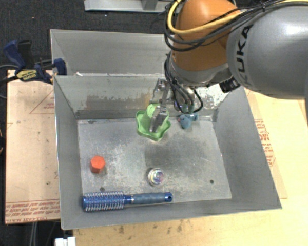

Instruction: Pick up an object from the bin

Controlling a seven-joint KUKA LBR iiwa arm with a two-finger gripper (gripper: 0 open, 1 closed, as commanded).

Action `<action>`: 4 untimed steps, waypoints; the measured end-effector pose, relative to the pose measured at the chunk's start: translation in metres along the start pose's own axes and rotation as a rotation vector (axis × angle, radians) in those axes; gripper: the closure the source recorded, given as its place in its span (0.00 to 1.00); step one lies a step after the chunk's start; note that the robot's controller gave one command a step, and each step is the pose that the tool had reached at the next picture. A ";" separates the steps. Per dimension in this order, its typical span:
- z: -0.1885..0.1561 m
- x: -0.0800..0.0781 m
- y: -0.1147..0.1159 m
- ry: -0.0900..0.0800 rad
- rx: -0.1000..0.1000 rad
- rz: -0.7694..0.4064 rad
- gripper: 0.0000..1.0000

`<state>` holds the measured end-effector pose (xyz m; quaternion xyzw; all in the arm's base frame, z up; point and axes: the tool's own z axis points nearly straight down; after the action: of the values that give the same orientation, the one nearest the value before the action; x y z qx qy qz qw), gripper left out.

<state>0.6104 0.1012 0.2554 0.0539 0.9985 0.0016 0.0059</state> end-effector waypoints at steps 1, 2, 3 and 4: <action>0.005 0.002 0.000 0.009 0.002 0.000 1.00; 0.005 0.002 0.000 0.009 0.002 0.000 1.00; 0.005 0.002 0.000 0.009 0.002 0.000 1.00; 0.139 -0.008 0.007 0.002 0.000 -0.030 1.00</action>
Offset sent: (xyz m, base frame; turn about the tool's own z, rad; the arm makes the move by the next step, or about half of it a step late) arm 0.0000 0.0000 0.0000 0.0000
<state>0.6211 0.1079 0.1165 0.0389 0.9992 0.0014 0.0049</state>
